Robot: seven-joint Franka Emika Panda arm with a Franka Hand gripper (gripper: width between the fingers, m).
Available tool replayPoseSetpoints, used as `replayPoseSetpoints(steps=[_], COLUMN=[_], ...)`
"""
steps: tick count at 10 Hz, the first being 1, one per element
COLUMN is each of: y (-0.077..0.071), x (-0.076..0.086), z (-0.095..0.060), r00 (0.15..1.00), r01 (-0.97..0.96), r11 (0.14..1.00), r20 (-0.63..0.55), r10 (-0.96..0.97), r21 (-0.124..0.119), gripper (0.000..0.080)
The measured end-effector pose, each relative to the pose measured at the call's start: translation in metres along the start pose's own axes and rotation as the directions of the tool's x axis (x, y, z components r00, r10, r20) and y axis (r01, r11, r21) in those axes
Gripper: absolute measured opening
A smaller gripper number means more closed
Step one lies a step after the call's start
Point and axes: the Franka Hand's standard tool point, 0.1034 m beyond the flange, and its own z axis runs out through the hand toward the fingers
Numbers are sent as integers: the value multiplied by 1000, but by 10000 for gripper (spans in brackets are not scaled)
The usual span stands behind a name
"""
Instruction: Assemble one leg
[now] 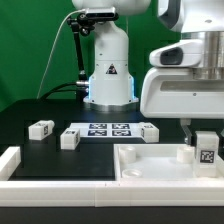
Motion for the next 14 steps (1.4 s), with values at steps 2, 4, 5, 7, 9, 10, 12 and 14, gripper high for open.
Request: replayPoseSetpoints(steps=[2,4,5,7,9,10,12,14], y=[2,0,-1,-2,-1,-1,-1,-2], x=[0,-1,-2,-3,-3,-3,-2,-3], z=[0,0,1,1,1,1,0,1], r00=[971,862,793,598,467,416,327,354], r01=[-237,-507,-609,-801,-884,-909,-945,-935], r11=[971,861,792,597,466,414,326,352], r20=[-9,5,13,31,47,57,70,71], r10=[237,507,609,801,883,908,942,933], r21=[39,49,49,45,43,39,32,33], gripper=[291,291,291,291,292,292,292,526])
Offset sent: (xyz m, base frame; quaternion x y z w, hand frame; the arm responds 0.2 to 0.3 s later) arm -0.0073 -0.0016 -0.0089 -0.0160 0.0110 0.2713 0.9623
